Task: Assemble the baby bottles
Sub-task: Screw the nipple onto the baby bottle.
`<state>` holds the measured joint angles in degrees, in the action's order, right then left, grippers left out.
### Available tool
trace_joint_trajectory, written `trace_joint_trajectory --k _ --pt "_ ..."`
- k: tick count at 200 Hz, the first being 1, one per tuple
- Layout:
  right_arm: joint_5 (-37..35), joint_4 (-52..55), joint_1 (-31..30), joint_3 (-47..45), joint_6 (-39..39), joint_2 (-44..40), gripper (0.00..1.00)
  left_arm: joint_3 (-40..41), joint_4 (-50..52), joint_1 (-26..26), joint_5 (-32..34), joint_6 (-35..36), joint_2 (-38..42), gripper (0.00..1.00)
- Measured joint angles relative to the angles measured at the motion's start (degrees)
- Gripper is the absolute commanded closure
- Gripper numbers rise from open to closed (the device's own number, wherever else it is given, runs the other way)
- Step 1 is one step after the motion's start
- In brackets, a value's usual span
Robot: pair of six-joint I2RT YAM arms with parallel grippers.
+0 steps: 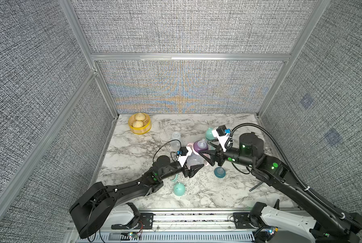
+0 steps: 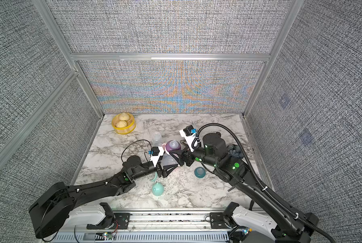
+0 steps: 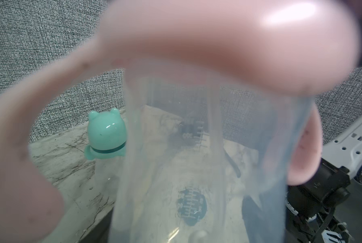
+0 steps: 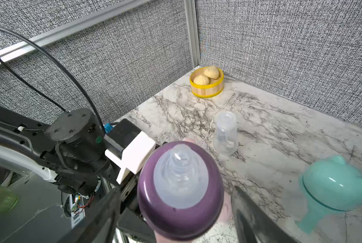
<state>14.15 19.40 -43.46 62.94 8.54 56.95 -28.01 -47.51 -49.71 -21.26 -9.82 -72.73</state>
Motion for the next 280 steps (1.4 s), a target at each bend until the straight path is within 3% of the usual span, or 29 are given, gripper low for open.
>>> trace_joint_trajectory --k 140,212,246,263,280 --pt "-0.04 -5.07 0.22 -3.28 0.42 0.02 0.25 -0.83 -0.31 0.24 -2.99 -1.14 -1.51 1.00" --pt "-0.50 -5.62 0.26 -3.45 0.85 0.33 0.48 -0.83 -0.33 0.31 -2.49 -1.40 -1.51 1.00" --pt "-3.43 -6.78 -0.31 -3.43 1.97 0.55 0.62 -1.11 2.73 0.24 3.39 -1.92 -0.90 1.00" --pt "-6.71 -8.39 -2.14 -4.02 2.64 1.20 0.61 -1.36 3.85 0.52 5.77 -1.09 -0.63 1.00" --pt "-9.92 -9.09 -4.15 -4.33 2.91 1.57 0.46 -1.36 4.50 0.52 7.13 -0.83 -0.57 1.00"
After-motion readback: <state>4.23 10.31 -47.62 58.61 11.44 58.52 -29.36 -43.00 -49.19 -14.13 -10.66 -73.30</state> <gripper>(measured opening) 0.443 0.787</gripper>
